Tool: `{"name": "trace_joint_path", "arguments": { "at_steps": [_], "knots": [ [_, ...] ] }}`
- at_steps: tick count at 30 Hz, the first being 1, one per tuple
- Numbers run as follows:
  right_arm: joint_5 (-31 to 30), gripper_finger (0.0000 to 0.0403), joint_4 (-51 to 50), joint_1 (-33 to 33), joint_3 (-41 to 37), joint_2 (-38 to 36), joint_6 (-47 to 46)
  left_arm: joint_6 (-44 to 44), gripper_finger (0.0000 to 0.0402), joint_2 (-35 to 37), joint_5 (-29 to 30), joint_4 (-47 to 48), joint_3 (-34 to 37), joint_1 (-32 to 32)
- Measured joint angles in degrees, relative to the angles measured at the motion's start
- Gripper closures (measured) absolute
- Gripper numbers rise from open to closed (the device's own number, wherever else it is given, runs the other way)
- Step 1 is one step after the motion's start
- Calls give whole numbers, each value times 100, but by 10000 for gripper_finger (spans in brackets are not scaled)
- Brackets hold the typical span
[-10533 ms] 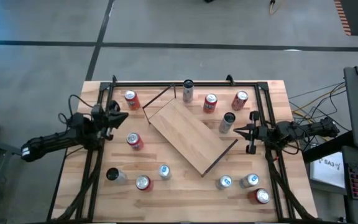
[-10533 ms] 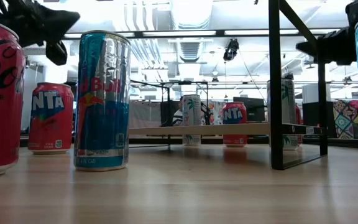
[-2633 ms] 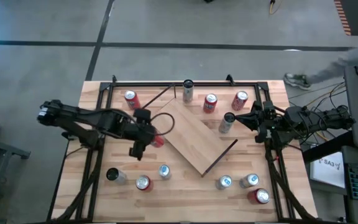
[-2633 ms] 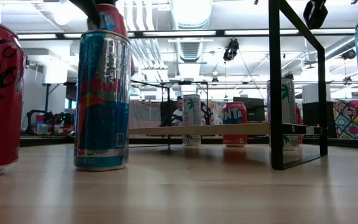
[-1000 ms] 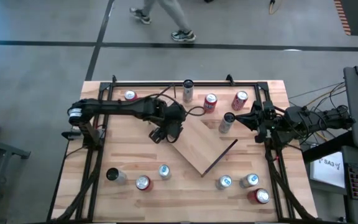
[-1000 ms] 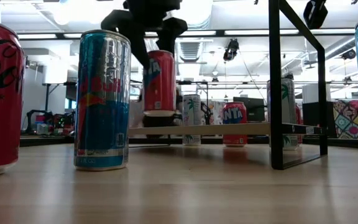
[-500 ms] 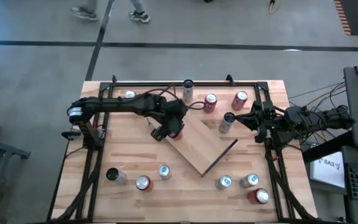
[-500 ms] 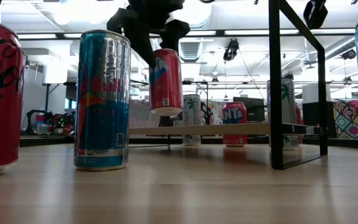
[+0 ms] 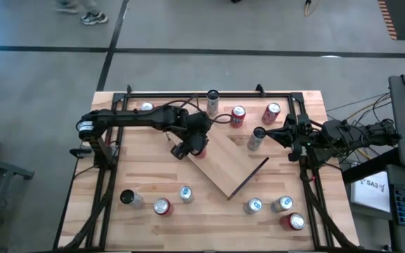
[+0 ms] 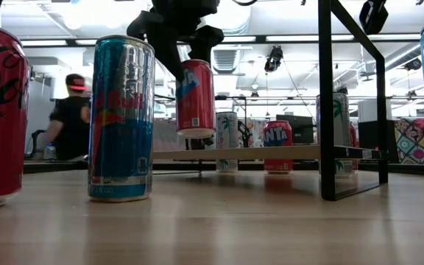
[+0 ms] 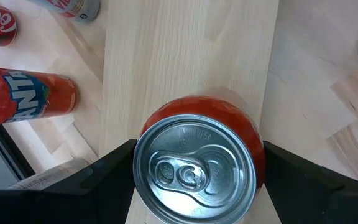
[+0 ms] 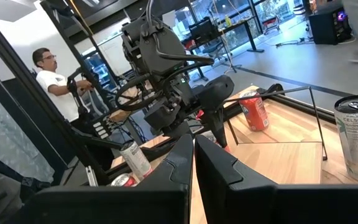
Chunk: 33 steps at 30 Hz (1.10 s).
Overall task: Place canned beverage on shelf
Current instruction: Put the bottom orange soda can on the shelf
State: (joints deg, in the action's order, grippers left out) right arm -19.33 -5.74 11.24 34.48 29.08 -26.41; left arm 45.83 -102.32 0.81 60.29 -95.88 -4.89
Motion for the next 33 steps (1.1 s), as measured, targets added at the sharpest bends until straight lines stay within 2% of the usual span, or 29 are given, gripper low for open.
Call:
{"name": "trace_joint_path", "arguments": {
  "at_steps": [33],
  "knots": [
    [-1,394,0,0,-2,0,1,-149,118,-9,25,-77,283,0]
  ]
}}
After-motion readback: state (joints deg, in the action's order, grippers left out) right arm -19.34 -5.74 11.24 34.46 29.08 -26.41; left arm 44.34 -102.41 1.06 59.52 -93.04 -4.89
